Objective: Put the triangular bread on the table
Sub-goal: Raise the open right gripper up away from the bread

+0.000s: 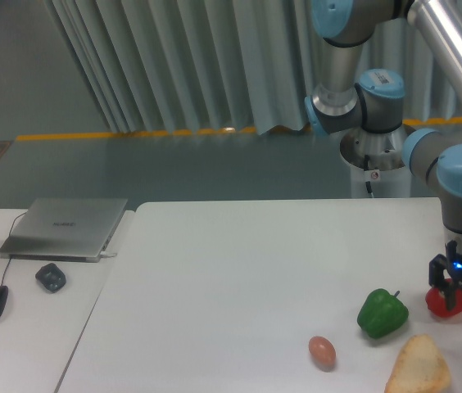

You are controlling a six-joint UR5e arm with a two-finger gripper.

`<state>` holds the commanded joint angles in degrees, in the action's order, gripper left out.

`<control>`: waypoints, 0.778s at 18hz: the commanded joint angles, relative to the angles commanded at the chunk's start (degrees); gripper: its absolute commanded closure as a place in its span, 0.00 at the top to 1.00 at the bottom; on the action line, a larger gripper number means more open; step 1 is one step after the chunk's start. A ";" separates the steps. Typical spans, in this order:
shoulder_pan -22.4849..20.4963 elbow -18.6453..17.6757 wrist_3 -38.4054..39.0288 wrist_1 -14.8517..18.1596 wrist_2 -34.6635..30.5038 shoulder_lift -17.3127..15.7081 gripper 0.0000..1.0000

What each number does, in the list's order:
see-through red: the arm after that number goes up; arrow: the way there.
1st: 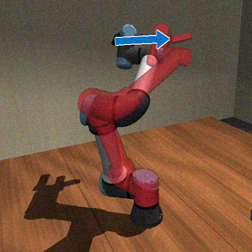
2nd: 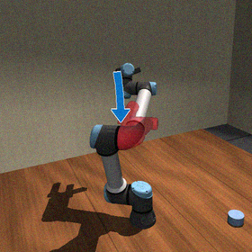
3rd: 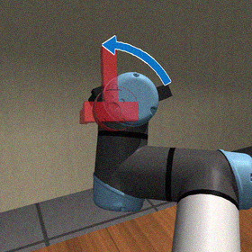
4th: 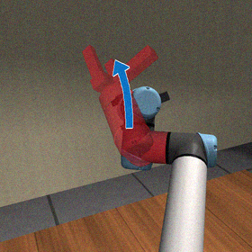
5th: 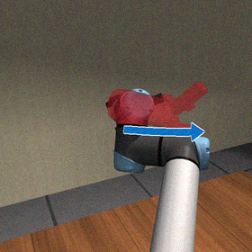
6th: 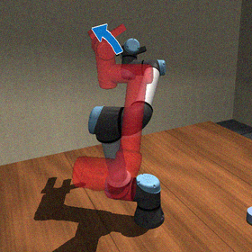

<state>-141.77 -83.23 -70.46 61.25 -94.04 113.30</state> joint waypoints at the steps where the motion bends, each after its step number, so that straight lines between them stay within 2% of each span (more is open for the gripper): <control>1: -0.26 0.00 -4.73 1.75 0.00 -0.70 1.00; 3: -2.02 -0.17 -15.27 4.83 0.09 -2.63 1.00; 4: -2.20 -0.26 -17.24 5.02 0.26 -3.16 1.00; 8: -2.55 -0.88 -17.70 4.93 -0.26 -3.43 1.00; 11: -4.83 -1.40 -18.22 6.33 1.05 -3.78 1.00; 14: -6.33 -1.49 -24.17 7.92 1.85 -4.40 1.00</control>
<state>-148.09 -84.73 -94.63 69.17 -92.20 108.90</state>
